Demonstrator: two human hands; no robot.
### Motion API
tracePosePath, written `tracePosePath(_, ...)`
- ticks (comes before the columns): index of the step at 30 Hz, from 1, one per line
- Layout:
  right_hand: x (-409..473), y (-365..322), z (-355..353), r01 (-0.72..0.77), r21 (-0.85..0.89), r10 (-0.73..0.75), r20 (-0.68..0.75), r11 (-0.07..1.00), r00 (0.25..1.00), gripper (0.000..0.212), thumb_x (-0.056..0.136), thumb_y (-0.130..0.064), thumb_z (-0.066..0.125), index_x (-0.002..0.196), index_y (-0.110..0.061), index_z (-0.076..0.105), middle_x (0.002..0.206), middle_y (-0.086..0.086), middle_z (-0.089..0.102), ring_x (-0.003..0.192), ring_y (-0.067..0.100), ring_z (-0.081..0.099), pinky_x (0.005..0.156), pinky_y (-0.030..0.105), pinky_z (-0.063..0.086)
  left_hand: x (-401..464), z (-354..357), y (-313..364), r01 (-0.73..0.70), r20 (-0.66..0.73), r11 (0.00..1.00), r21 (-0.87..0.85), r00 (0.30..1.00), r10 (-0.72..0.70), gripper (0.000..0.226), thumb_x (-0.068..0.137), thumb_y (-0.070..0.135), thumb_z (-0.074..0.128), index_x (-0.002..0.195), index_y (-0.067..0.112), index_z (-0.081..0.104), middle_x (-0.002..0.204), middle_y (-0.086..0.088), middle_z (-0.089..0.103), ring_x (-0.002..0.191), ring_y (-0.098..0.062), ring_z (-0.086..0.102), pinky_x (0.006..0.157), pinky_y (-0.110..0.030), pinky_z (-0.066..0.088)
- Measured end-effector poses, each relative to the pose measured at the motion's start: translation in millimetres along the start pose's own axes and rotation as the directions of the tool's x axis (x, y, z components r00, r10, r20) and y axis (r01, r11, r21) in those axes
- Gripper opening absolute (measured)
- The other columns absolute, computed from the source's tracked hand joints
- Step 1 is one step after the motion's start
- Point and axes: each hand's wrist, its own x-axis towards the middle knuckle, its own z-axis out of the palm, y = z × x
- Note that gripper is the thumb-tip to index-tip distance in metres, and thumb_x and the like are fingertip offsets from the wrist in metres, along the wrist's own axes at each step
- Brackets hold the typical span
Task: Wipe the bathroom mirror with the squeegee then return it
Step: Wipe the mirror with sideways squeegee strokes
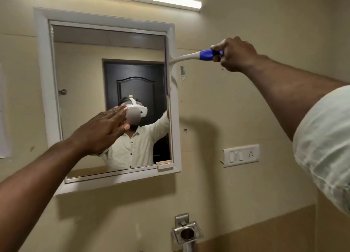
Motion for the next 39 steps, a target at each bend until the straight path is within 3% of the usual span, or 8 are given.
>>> tracePosePath(6,-1,-4,-2,0.051,-0.062,-0.05,0.02,0.997,0.999,0.039,0.087,-0.008,0.05,0.121,-0.025,0.058,0.12,0.012,0.061,0.104,0.036,0.053,0.088,0.042,0.037,-6,-1,-4,-0.01,-0.013,1.0,-0.016,1.0,0.01,0.075,0.083,0.061,0.021,0.149,0.028,0.008,0.158,0.006,0.008,0.145,-0.009,0.005,0.119,-0.036,0.013)
tracePosePath(11,7,-20,-2,0.224,-0.07,-0.228,-0.07,0.972,0.971,0.024,0.089,-0.01,0.05,0.111,-0.014,0.056,0.108,0.015,0.061,0.095,0.036,0.053,0.088,0.047,0.035,-27,-15,-24,0.014,-0.04,1.0,0.011,0.999,-0.014,0.075,0.082,0.064,0.017,0.148,0.029,0.007,0.158,0.007,0.01,0.142,-0.003,0.006,0.115,-0.026,0.008)
tracePosePath(15,7,-71,17,0.343,0.01,-0.338,-0.146,0.939,0.93,0.03,0.085,-0.006,0.055,0.115,-0.013,0.055,0.106,0.017,0.063,0.092,0.037,0.056,0.084,0.047,0.04,-51,-25,-52,0.12,-0.021,0.99,0.075,0.993,-0.118,0.076,0.083,0.064,0.017,0.149,0.028,0.006,0.158,0.007,0.009,0.144,-0.006,0.007,0.116,-0.026,0.008)
tracePosePath(21,-14,-168,64,0.496,0.13,-0.482,-0.127,0.858,0.867,0.036,0.083,-0.015,0.062,0.119,-0.013,0.055,0.108,0.013,0.063,0.097,0.031,0.059,0.084,0.046,0.044,-99,-48,-94,0.264,-0.017,0.944,0.195,0.964,-0.266,0.074,0.085,0.062,0.016,0.149,0.026,0.004,0.159,0.007,0.004,0.145,-0.007,0.005,0.113,-0.025,0.005)
tracePosePath(27,-30,-222,112,0.5,0.183,-0.476,-0.16,0.847,0.865,0.035,0.087,-0.019,0.059,0.121,-0.017,0.052,0.109,0.011,0.061,0.102,0.029,0.055,0.09,0.045,0.04,-133,-66,-121,0.338,-0.007,0.917,0.212,0.939,-0.344,0.076,0.083,0.064,0.014,0.149,0.026,0.004,0.158,0.009,0.002,0.144,-0.003,0.003,0.114,-0.024,0.002)
tracePosePath(39,-39,-226,140,0.432,0.278,-0.412,-0.129,0.858,0.902,0.039,0.09,-0.02,0.056,0.129,-0.017,0.051,0.112,0.014,0.06,0.105,0.032,0.055,0.093,0.05,0.042,-131,-53,-122,0.311,-0.004,0.927,0.212,0.948,-0.317,0.067,0.091,0.057,0.022,0.149,0.026,0.005,0.159,0.008,0.004,0.145,-0.006,0.005,0.116,-0.028,0.005)
